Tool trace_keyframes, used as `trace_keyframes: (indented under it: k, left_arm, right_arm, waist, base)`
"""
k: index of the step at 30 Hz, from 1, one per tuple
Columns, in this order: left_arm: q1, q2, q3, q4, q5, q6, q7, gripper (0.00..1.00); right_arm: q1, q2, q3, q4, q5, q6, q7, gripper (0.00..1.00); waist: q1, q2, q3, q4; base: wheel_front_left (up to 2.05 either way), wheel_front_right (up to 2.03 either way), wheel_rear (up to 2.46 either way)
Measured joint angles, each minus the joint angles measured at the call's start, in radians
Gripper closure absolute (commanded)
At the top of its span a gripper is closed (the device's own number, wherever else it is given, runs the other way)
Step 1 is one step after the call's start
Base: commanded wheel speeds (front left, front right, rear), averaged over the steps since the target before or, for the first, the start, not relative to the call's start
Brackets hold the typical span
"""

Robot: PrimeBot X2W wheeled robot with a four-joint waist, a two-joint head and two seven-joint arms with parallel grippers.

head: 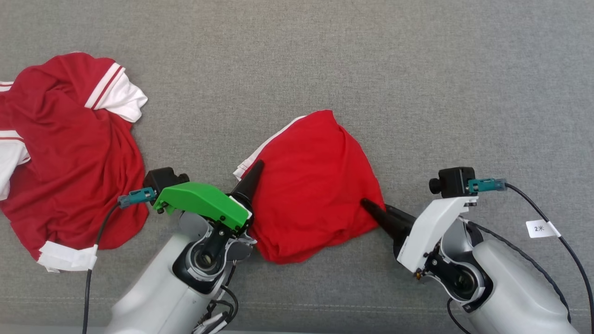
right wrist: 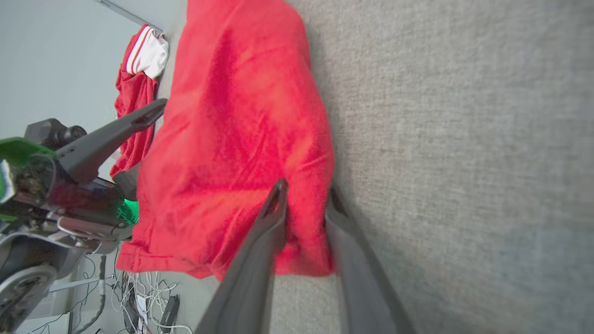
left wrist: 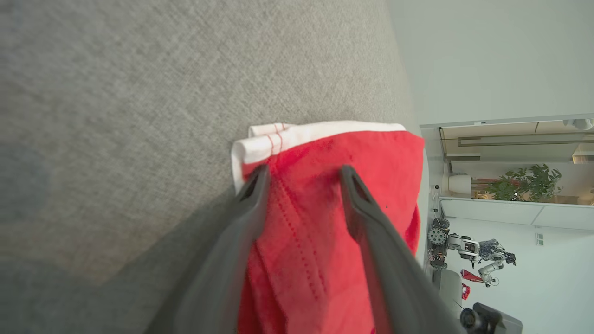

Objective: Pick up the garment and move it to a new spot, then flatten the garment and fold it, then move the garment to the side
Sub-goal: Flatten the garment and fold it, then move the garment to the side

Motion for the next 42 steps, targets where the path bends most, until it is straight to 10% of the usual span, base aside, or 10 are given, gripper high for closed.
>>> trace_keyframes:
  k: [15, 17, 18, 42]
  left_arm:
    - [-0.002, -0.012, 0.001, 0.053, 0.004, -0.033, -0.011, 0.59]
    - [-0.002, -0.013, 0.001, 0.060, 0.004, -0.037, -0.018, 0.57]
    - [-0.002, -0.013, 0.002, 0.062, 0.004, -0.041, -0.019, 0.56]
    - [-0.007, -0.042, -0.065, 0.068, 0.007, -0.085, -0.022, 0.44]
  right_arm:
    - [0.005, 0.003, -0.024, 0.030, 0.054, 0.028, -0.016, 0.97]
    - [0.008, 0.003, -0.024, 0.032, 0.057, 0.032, -0.016, 0.52]
    - [0.009, 0.001, -0.024, 0.033, 0.057, 0.037, -0.016, 0.00]
    - [-0.104, 0.021, -0.029, 0.135, 0.067, 0.061, -0.006, 0.00]
  waist:
    - [0.0000, 0.0000, 0.011, -0.008]
    - [0.0000, 0.0000, 0.010, -0.008]
    - [0.0000, 0.0000, 0.010, -0.009]
    - [0.0000, 0.0000, -0.015, 0.061]
  base:
    - [0.00, 0.00, 0.00]
    - [0.00, 0.00, 0.00]
    - [0.00, 0.00, 0.00]
    - [0.00, 0.00, 0.00]
